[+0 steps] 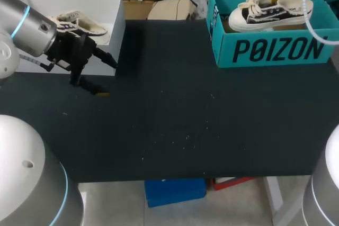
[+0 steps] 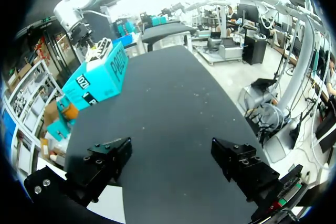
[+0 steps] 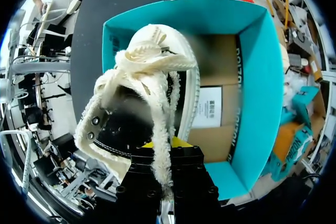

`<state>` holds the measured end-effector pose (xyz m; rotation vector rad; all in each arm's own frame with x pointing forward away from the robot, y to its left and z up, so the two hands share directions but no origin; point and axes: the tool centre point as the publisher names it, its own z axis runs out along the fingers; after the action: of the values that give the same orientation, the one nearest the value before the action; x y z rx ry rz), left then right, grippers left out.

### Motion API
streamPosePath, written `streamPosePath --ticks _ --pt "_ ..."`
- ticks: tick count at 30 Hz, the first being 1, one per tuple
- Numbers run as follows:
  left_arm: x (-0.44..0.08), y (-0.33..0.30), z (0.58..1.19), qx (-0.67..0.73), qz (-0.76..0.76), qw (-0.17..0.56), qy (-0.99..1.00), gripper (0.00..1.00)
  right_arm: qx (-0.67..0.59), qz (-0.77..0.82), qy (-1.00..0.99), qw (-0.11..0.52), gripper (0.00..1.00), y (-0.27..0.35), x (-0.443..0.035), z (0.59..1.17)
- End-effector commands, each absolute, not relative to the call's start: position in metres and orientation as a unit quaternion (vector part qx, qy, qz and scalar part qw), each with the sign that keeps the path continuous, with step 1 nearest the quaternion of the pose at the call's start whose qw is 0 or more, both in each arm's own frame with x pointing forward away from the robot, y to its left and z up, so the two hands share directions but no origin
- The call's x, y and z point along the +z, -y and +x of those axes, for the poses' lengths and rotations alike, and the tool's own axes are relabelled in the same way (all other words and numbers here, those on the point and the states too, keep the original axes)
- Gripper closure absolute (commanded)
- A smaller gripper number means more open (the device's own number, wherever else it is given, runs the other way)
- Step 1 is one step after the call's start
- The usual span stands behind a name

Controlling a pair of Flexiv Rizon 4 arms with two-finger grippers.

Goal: Take the shoe out of the shoebox, open the shoe tongue, remove and reinsert the insole, then place the shoe into the shoebox

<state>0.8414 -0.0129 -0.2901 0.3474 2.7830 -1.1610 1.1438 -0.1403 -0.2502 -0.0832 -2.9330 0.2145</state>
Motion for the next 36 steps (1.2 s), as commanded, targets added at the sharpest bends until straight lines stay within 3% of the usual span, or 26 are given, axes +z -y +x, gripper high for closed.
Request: streamPosePath --ticks 1,34,35,36 --pt "-0.292 0.014 0.841 -0.382 0.114 0.055 -0.916 0.0 0.064 -0.03 0.992 0.107 1.0 0.143 -0.263 1.152" --pt "-0.292 0.014 0.841 -0.382 0.114 0.055 -0.916 0.0 0.008 0.003 0.987 0.159 1.0 0.146 -0.336 1.153" --pt "-0.292 0.014 0.841 -0.382 0.114 0.055 -0.916 0.0 0.008 0.003 0.987 0.161 0.86 0.146 -0.336 1.152" --pt "-0.292 0.014 0.841 -0.382 0.114 0.055 -0.916 0.0 0.009 0.003 0.987 0.162 0.64 0.147 -0.336 1.151"
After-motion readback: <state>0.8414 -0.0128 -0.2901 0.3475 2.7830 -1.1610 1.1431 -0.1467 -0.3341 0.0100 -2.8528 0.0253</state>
